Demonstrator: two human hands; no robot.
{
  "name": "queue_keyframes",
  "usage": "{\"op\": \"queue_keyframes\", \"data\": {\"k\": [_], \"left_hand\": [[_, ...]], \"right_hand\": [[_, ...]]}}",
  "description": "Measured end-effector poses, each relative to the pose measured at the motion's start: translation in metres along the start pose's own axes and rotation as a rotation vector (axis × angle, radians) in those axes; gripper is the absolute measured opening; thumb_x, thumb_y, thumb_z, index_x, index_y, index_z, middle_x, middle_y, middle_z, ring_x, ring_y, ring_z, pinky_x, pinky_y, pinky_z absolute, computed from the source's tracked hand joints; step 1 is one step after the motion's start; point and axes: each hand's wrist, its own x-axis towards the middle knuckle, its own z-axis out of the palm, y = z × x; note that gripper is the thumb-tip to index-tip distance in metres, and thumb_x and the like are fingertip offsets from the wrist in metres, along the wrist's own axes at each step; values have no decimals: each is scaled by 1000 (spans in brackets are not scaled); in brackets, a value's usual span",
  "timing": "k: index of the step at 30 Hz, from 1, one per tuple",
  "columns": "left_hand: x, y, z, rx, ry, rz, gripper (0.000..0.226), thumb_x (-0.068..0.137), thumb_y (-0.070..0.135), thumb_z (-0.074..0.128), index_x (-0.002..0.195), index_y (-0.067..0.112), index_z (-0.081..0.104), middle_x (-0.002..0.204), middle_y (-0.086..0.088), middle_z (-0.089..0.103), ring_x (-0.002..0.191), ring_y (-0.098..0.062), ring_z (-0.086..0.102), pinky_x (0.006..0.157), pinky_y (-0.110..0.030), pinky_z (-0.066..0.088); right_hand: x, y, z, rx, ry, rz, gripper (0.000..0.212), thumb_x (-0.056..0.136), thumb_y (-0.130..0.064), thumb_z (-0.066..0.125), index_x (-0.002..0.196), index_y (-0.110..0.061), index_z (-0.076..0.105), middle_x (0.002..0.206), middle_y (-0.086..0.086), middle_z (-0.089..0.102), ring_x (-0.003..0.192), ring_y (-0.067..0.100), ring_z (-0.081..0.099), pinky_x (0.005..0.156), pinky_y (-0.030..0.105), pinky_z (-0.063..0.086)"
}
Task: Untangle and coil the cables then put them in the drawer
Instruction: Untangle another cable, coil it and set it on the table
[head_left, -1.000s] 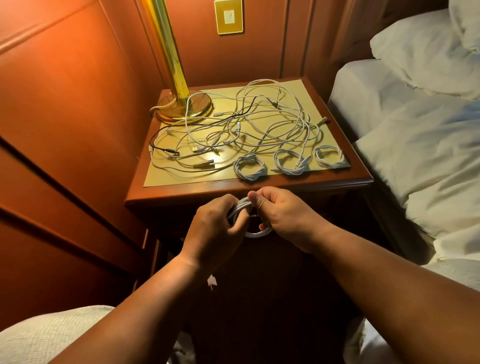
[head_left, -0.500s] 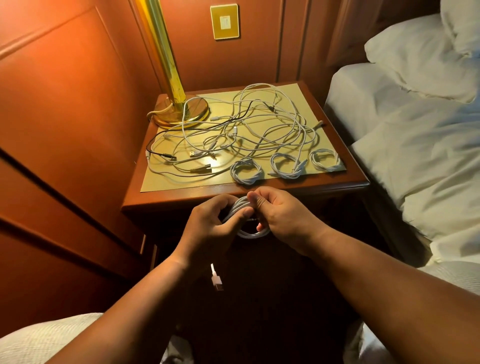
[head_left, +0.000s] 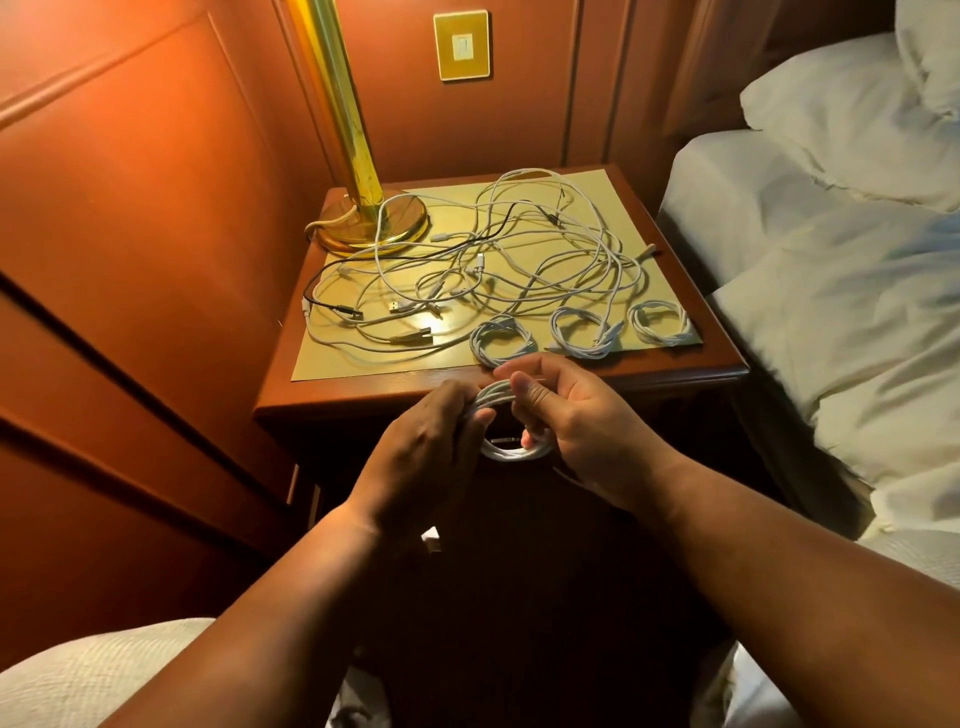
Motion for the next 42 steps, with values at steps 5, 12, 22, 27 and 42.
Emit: {"op": "queue_keyframes", "data": {"k": [5, 12, 22, 27, 42], "left_hand": [[-3, 1, 4, 84, 98, -2, 30, 102, 29, 42, 93, 5, 56, 76, 6, 52, 55, -9, 47, 49, -18, 38], [-2, 5, 4, 113, 24, -26, 33, 102, 38, 40, 94, 11, 57, 77, 6, 58, 58, -12, 54, 48, -34, 49], [14, 17, -16, -727, 63, -513, 28, 77, 27, 78, 93, 8, 65, 88, -11, 63, 75, -13, 60, 64, -16, 49], [9, 33, -3, -966, 221, -756, 25, 70, 22, 77, 86, 3, 72, 81, -7, 72, 76, -12, 67, 71, -25, 51], [5, 44, 4, -1378, 131, -911, 40, 80, 6, 71, 116, 15, 57, 88, -9, 71, 86, -21, 70, 81, -32, 53]], "right_hand": [[-1, 1, 6, 212, -53, 89, 24, 100, -26, 48, 115, -14, 62, 72, -3, 57, 64, 6, 51, 64, 25, 47], [-4, -1, 5, 85, 27, 47, 23, 101, -26, 47, 112, -13, 64, 87, -2, 71, 60, -2, 59, 68, 30, 45], [1, -4, -4, 151, 116, 8, 25, 103, -23, 44, 107, -9, 65, 75, 1, 55, 66, 8, 49, 59, 24, 41], [1, -4, -1, 285, 153, 57, 23, 102, -23, 45, 106, -11, 64, 73, 1, 55, 64, 8, 48, 58, 24, 40], [2, 2, 12, 104, 242, -48, 20, 102, -24, 47, 102, -17, 65, 84, 9, 67, 72, 10, 61, 65, 29, 50]]}}
